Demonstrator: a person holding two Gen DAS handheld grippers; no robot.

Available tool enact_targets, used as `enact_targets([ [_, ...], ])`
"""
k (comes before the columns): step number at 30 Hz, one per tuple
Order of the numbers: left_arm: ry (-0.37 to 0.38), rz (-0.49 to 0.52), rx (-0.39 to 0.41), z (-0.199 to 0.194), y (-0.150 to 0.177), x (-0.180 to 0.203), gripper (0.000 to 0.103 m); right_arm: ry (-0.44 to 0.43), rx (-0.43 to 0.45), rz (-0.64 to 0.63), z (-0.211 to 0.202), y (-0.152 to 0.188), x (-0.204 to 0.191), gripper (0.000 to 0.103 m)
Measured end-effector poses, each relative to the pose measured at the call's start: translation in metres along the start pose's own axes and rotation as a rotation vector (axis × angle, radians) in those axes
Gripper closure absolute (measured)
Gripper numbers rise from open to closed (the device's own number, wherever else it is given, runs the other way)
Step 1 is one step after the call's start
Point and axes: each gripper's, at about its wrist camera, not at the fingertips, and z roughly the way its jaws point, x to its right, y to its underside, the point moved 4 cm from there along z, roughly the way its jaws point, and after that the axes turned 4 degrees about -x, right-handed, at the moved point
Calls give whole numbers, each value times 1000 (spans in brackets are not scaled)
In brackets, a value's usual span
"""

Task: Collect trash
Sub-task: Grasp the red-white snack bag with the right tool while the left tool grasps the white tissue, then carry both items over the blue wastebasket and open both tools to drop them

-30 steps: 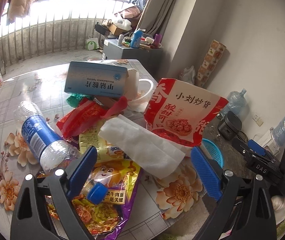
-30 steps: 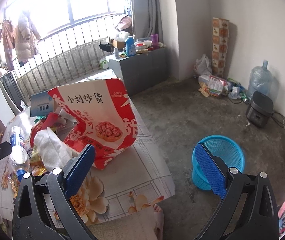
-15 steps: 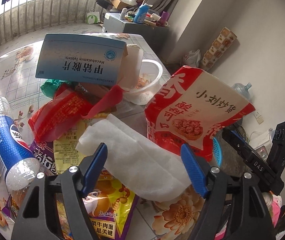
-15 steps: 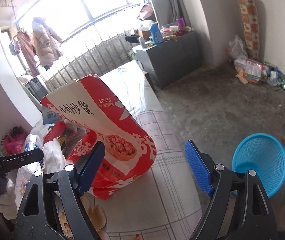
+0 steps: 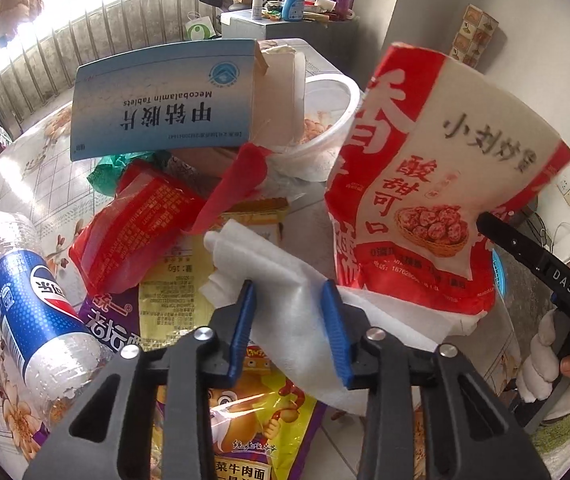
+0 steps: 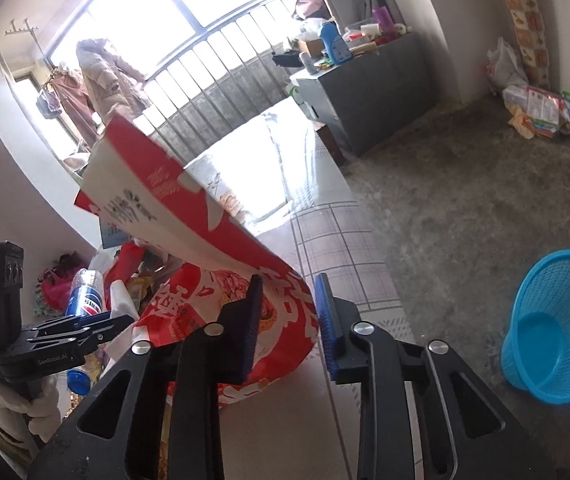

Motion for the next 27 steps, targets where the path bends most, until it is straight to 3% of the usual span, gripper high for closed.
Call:
enact_targets([
  [2,20,5,3,-1,2,2,85,-11,13,7,-3,-2,4,93],
  [5,23,21,27,-8,5,1,91,-14,47,7,-16,-2,4,97],
  [9,59,26,86,-31,9,-2,94,-9,100,-1,-36,-2,1,103],
  [17,128,46,197,-84,11,-2,98,34,204,9,-77,1,3,103],
  [21,204,102,220,-96,-6,25,98,86,244,37,-98,7,14,103],
  [27,349,268,245,-102,-60,103,98,229,329,117,-138,15,52,103],
])
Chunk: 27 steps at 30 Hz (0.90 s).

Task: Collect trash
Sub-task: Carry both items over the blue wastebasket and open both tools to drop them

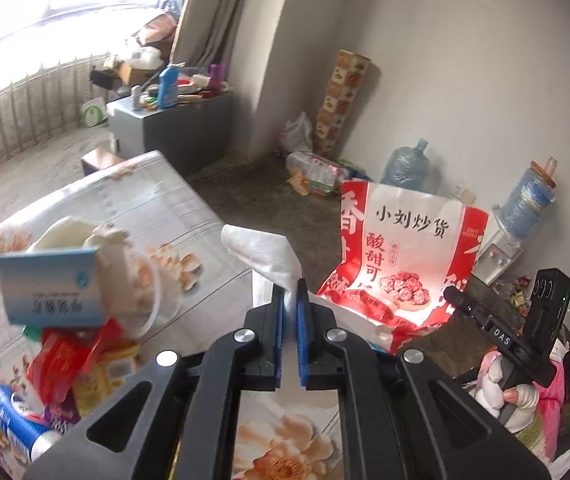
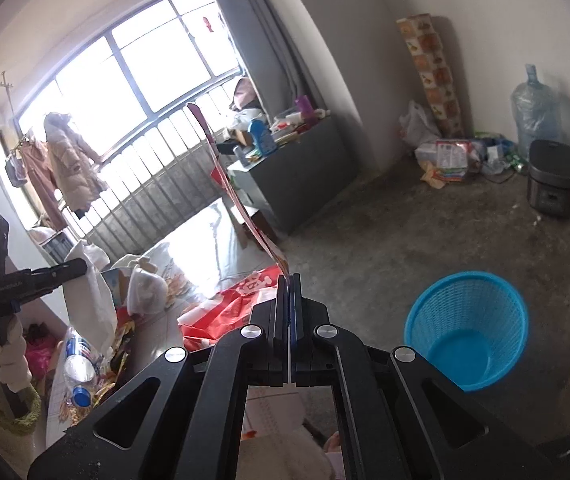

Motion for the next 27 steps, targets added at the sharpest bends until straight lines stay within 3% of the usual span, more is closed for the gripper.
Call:
enact_targets([
  [2,38,55,2,24,-24,23,98,74,30,19,-8,-3,19,103],
  [5,118,81,-58,74,-51,58,98,228,47,27,-10,-3,47,103],
  [9,147,146,-170,159,-66,108,98,393,-15,58,8,8,86,103],
  [11,168,161,-249,204,-61,130,98,427,-66,132,22,18,112,103],
  [16,98,275,-407,314,-35,163,98,437,-148,304,47,41,172,103],
  [19,97,292,-477,360,-15,179,97,446,-175,369,63,48,198,103],
  [20,95,296,-494,373,-9,184,90,456,-189,379,70,51,206,103],
  [21,94,294,-521,387,-3,188,82,460,-202,395,78,52,213,99],
  [22,92,286,-549,398,4,190,62,453,-204,420,82,57,216,95],
  [23,92,275,-568,408,9,192,53,447,-199,447,87,60,225,88],
  [24,91,266,-576,416,11,196,51,440,-201,475,89,66,229,65],
  [25,86,256,-583,420,13,198,50,433,-202,499,90,70,234,53],
  [27,93,233,-588,421,13,198,49,437,-190,551,86,78,246,54],
])
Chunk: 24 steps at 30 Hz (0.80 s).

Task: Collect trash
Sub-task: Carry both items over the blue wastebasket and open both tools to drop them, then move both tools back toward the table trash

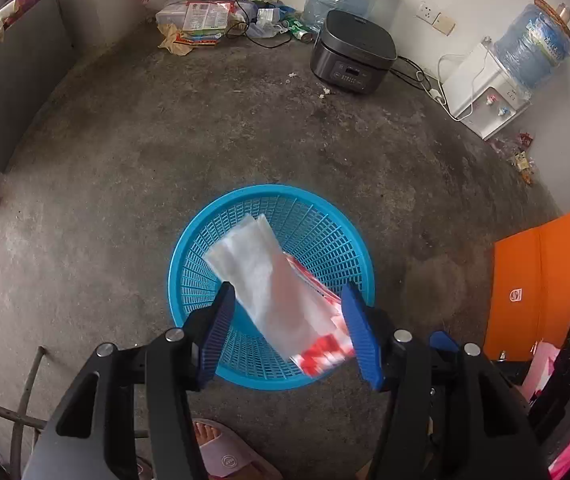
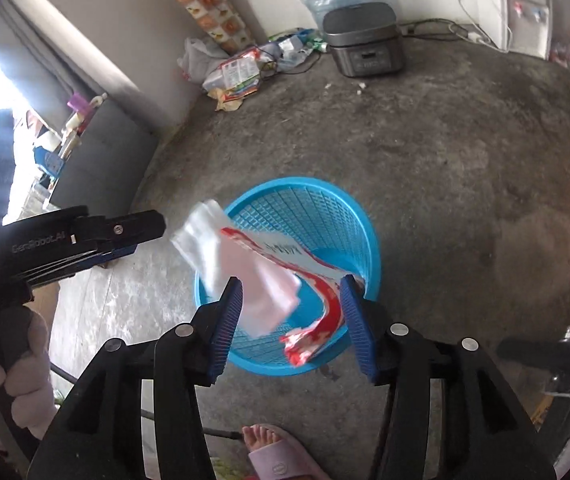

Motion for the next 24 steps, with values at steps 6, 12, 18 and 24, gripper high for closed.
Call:
enact_targets([
  [6,34,16,95,-42,2,7,45,-17,18,39,-21,11,3,54],
  [12,84,26,249,-121,19,3,41,-26,77,-2,-47,9,-12,53],
  [18,107,60,422,-215,65,-7,31,-11,198,-148,-91,13,-60,41],
  [24,45,41,602,-303,129,-33,12,8,403,-341,-147,34,-114,14],
])
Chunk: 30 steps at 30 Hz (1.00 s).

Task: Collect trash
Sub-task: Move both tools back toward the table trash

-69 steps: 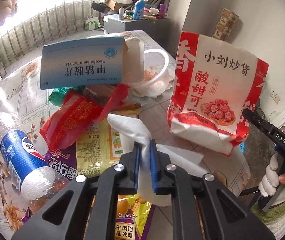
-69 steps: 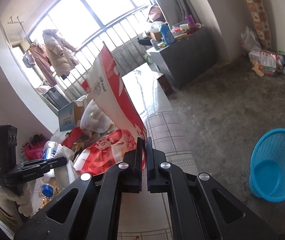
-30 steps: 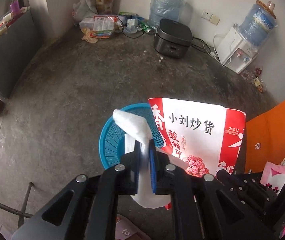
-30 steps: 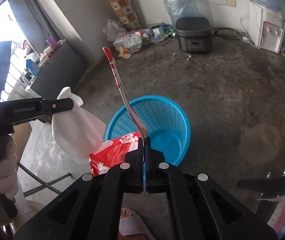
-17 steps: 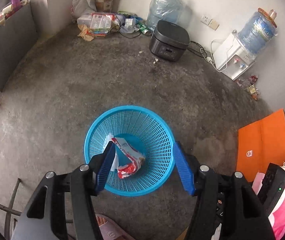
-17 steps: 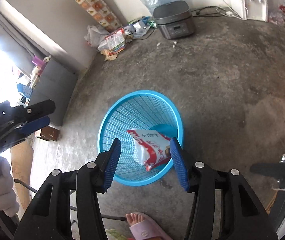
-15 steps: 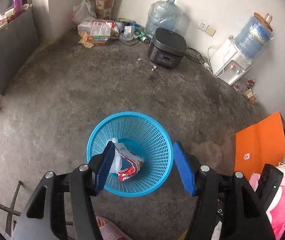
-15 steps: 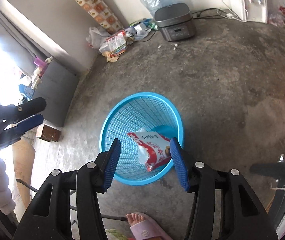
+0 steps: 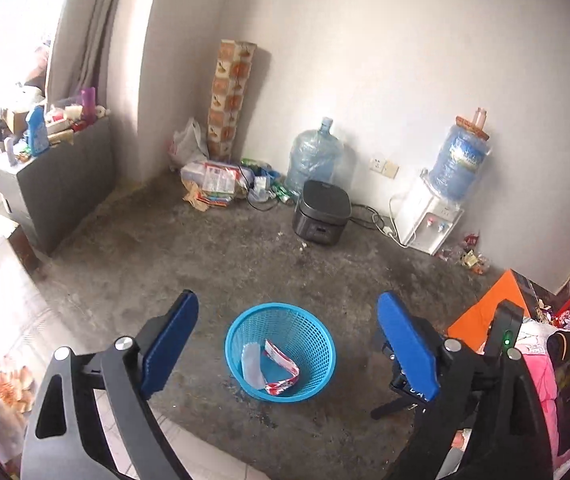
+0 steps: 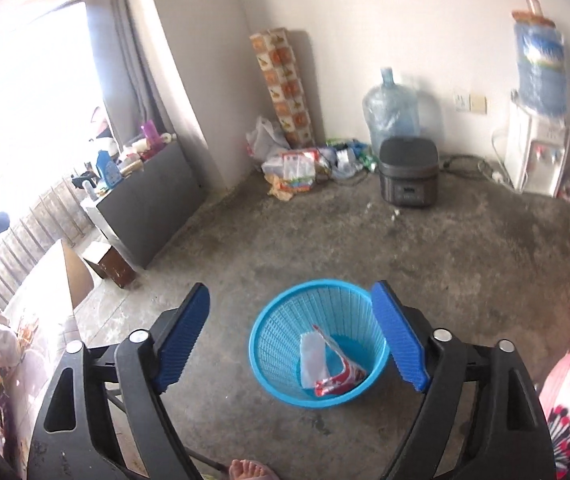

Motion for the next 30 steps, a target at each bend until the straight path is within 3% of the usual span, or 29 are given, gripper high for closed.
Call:
enact_targets([
  [1,-15,0,23,-17,3,-3,10,11,43,-29,-10,-2,-8,7],
  [4,-86,-16,87,-63,18,-19,6,33,149,-103,-35,-6,-30,8],
  [10,-221,-120,180,-142,51,-60,6,-3,205,-224,-61,-11,-63,8],
  [16,-360,-214,248,-219,91,-103,6,-82,209,-348,-79,-6,-94,8],
  [22,-535,-356,281,-294,152,-148,6,-214,179,-358,-87,4,-125,8],
  [26,-611,-420,253,-315,192,-166,6,-327,113,-363,-87,7,-156,8],
  [30,-614,-494,231,-320,224,-178,6,-438,57,-373,-95,15,-187,9],
])
